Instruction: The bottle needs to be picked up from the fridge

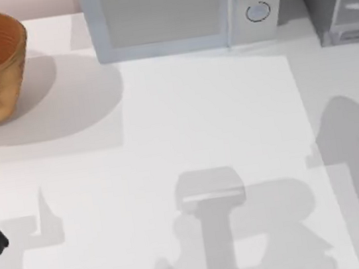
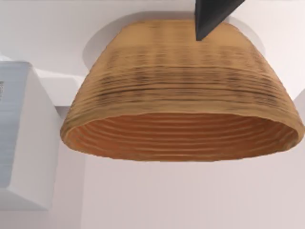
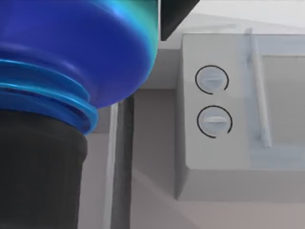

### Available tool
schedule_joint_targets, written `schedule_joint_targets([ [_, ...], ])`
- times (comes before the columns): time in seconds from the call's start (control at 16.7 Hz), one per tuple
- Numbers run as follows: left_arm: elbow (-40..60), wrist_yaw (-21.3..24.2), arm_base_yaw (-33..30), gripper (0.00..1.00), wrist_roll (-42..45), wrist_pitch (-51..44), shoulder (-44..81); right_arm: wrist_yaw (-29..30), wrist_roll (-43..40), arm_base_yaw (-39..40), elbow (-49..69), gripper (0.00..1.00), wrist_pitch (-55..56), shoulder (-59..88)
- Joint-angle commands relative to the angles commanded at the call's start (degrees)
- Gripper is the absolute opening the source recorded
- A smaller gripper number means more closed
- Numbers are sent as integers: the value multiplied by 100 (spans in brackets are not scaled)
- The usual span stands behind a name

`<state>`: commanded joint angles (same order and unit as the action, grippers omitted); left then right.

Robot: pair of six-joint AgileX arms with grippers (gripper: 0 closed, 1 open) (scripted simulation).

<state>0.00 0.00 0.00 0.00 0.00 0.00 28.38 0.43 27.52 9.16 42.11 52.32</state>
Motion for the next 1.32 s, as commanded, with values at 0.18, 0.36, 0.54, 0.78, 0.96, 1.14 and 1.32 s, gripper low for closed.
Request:
schedule_joint_targets([
  [0.18,0,0,0,100,0,0,0,832,26,820,270,0,1239,1537],
  [0.36,0,0,0,100,0,0,0,1587,51,1565,519,0,2368,2918],
  [0.54,0,0,0,100,0,0,0,2212,70,2182,730,0,3307,4057],
  [0.78,0,0,0,100,0,0,0,2774,87,2736,921,0,4152,5085],
  [0.96,0,0,0,100,0,0,0,2935,92,2895,977,0,4395,5371],
  [1.14,0,0,0,100,0,0,0,2935,92,2895,977,0,4395,5371],
  [1.32,0,0,0,100,0,0,0,2869,96,2805,1007,0,4423,5455],
])
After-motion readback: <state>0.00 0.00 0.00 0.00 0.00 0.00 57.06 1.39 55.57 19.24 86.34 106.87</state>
